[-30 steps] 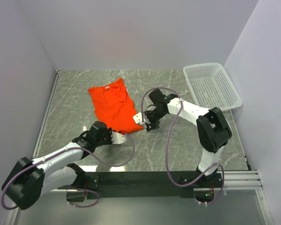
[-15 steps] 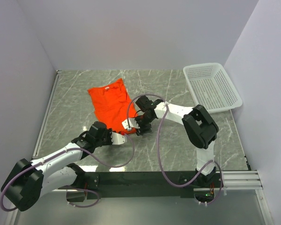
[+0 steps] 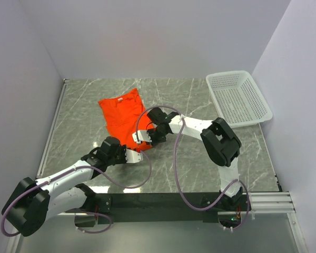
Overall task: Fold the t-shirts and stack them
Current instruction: Fold the tshirt
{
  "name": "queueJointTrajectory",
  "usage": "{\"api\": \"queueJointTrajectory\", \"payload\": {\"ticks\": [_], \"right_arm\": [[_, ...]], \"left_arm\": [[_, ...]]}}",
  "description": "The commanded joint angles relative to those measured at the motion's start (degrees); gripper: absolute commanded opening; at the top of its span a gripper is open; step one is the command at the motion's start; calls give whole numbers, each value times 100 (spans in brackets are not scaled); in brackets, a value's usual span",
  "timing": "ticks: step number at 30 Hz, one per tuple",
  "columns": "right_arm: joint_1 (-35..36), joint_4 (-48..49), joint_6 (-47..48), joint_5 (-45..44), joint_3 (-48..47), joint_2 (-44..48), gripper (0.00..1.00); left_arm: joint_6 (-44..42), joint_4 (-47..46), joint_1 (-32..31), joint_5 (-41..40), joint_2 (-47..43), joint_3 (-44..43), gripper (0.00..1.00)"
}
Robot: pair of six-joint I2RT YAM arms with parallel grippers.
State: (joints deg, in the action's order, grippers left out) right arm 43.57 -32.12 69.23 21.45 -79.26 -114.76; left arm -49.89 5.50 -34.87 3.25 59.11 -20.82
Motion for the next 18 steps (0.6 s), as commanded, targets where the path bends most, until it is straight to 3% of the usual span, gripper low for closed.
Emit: {"api": "queueJointTrajectory", "payload": {"ticks": [1,6,10,18], "right_arm": [[46,-22,-199,-186,-177,-214,4],[-129,-654,-138,490,-483,49,0],[-357,-2338,265,1308,-1125,155,0],[-411,-3239,662,2029,-785,805,0]], "left_arm": [[41,4,-11,282,-163,69,0],[32,293,7,624,-251,-53,0],[41,934,42,1282,-339,-335,0],[-12,2392,16,2232,-804,-845,0]]}}
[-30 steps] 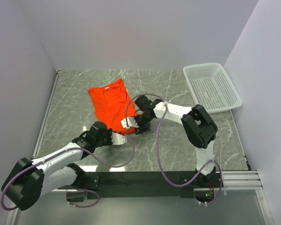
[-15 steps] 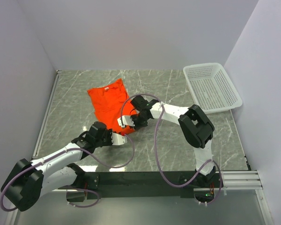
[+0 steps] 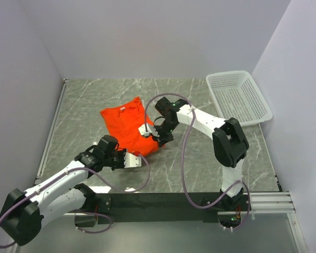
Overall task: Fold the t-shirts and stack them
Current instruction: Fold the tshirt
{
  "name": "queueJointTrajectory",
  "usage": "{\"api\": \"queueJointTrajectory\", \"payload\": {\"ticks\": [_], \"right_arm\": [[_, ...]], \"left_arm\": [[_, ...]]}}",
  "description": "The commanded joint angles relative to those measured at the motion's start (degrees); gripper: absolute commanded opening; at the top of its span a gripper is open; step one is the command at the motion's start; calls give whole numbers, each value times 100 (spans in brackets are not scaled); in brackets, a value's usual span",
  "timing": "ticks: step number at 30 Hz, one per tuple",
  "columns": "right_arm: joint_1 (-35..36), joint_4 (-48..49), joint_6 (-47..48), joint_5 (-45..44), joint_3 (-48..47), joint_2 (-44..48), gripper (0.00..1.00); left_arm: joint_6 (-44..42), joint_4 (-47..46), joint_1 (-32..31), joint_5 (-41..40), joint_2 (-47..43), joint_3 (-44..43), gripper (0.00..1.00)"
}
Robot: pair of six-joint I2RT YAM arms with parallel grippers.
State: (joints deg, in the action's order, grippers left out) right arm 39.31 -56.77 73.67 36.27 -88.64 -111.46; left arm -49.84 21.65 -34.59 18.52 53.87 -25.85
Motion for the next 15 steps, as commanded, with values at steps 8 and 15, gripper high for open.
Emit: {"api": "queueJointTrajectory", "payload": {"ticks": [8,15], "right_arm": [[68,-1240,69,1224,760,1117,0],[16,-1029,-809,1128,-431,583,0]], "left_arm": [[237,1992,-522,1636,-1070,-623,0],[160,1791,-531,1216,-774,-957,0]]}}
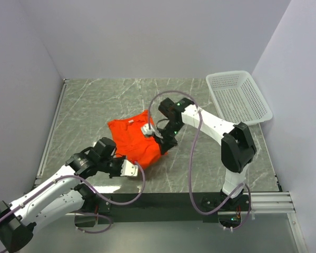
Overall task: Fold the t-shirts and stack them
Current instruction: Fold the tshirt
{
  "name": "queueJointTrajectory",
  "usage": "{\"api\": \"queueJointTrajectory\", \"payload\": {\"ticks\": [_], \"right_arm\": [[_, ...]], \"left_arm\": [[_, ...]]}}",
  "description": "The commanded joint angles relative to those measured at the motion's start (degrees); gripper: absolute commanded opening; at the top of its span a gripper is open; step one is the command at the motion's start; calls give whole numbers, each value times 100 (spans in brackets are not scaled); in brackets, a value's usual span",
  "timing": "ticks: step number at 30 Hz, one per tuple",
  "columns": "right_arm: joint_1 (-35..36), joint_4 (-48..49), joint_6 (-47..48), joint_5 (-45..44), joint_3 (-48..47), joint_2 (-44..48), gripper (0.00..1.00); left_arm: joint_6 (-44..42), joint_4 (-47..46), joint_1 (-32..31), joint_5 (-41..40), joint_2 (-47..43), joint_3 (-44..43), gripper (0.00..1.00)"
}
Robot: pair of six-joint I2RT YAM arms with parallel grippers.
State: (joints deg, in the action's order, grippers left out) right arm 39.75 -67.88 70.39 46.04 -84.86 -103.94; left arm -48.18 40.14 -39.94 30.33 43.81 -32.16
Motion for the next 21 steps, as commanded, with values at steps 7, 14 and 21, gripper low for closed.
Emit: {"api": "queueJointTrajectory", "payload": {"ticks": [7,14,21], "right_arm": [[-300,2,-1413,-42,-2876,-1522,0],[-362,178,-2081,-236,-4169,-2376,0],[-494,1337,-3135,-385,-4109,-2447,0]], "left_arm": [[-639,-647,890,0,1155,-633,0],[-806,-1420,1691,-132,1287,-572,0],[-789,-2212,2271,-228,1648,-695,0]]}}
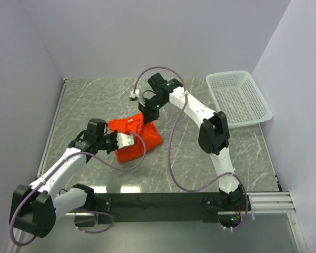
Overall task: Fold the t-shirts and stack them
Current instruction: Fold the tshirt
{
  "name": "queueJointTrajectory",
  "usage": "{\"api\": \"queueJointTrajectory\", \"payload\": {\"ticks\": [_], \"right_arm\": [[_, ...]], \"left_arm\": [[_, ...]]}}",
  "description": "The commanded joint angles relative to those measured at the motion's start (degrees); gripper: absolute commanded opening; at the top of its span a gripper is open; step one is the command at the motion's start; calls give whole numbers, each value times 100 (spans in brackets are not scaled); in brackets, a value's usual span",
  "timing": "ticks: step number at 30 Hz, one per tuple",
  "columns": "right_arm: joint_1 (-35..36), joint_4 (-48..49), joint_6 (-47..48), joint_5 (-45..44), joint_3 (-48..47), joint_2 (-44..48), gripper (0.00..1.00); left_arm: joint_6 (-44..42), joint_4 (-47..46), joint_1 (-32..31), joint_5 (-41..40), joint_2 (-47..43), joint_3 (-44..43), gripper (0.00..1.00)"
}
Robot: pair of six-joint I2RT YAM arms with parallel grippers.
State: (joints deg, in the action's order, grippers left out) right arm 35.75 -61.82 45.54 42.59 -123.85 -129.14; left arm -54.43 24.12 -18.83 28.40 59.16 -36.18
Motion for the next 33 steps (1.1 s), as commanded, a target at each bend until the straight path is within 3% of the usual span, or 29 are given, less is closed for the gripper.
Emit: {"api": "queueJointTrajectory", "payload": {"ticks": [1,6,15,22,33], "right_arm": [[-112,1046,-939,-57,-175,82,0],[-173,2180,-1932,-391,98,126,0],[-182,3281,-3541,-1637,-51,-269,0],[-164,3388,-3728,-1965,-358,-664,0],[11,3563,-3904,-2465,-587,-893,0]], "left_arm": [[-173,-706,247,-132,149,-310,0],[-155,-1514,450,-484,342,-196,0],[152,-3526,573,-1371,825,314,0],[187,-3713,617,-1609,1660,33,0],[275,-3731,670,-1812,1906,-73,1]]}}
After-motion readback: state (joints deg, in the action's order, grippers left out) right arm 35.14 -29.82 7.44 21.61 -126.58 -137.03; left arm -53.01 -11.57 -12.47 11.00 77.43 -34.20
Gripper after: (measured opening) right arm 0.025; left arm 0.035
